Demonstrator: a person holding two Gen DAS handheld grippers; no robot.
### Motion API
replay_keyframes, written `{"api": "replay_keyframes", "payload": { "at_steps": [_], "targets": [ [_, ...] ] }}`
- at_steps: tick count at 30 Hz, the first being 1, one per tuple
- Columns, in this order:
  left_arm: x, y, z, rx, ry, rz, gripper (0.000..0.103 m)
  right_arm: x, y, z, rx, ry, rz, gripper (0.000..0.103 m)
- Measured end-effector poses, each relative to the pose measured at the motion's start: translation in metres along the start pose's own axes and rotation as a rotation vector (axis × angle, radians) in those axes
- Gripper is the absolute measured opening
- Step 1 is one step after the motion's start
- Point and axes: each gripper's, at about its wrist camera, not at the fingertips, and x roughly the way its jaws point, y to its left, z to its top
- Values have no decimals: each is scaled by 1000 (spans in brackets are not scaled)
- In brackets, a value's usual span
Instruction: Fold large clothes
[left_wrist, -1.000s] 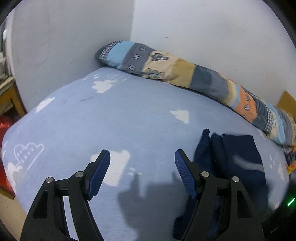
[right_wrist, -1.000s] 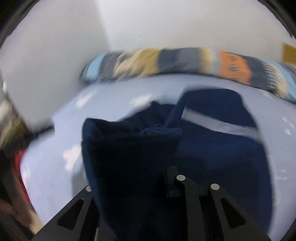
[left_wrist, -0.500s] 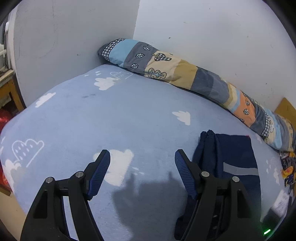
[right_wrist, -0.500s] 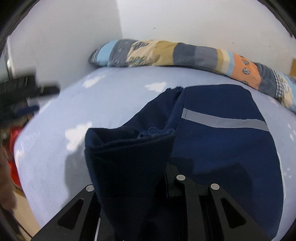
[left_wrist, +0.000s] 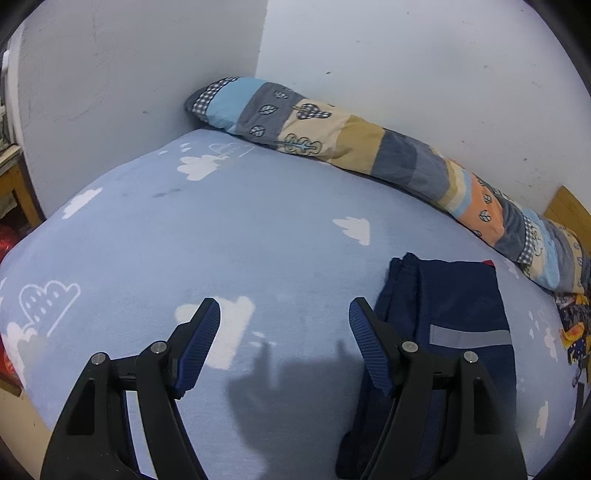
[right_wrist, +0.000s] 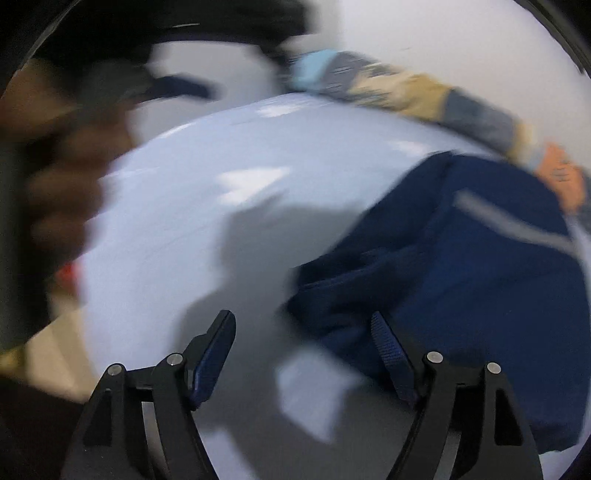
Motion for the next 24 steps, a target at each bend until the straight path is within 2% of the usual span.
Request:
{"api": "replay_keyframes", "payload": {
  "at_steps": [1,2,3,4,5,7,9,10,11,12,14,17,19,21,24],
  "targets": [
    [-1,-3,0,8,-2,-8,72,-9,-5,-3,15,4,72,77],
    [0,-6,-1,17,-1,-21,72,-19,-16,-4,68,18,180,71],
    [1,-11,-1,32,6,-38,72,-27,-28,-5,129,26,260,56],
    [1,-17,-3,50,10,-50,72,-40,-45,-6,205,11,303,53],
    [1,-22,-4,68,10,-59,72,-56,-64,-6,256,-33,278,55],
    [2,-38,-8,125,22,-94,72,-84,-98,-8,315,-110,175,56],
    [4,-58,-17,187,55,-161,72,-116,-136,-15,392,-211,83,55],
    [5,-68,-22,213,77,-205,72,-125,-149,-18,418,-227,36,55],
    [7,-80,-28,249,109,-259,72,-132,-161,-22,436,-231,-23,48],
    [8,-92,-35,280,136,-298,72,-137,-172,-29,436,-226,-77,32],
    [14,-110,-45,343,182,-332,72,-137,-179,-40,422,-203,-119,15],
    [23,-132,-59,442,214,-297,72,-123,-180,-60,431,-180,-111,13],
    [33,-141,-67,486,250,-239,72,-106,-177,-65,401,-144,-123,13],
    [40,-141,-68,487,268,-201,72,-85,-173,-62,346,-97,-156,13],
    [39,-138,-61,469,247,-193,72,-56,-162,-70,236,-28,-204,14]
  ]
}}
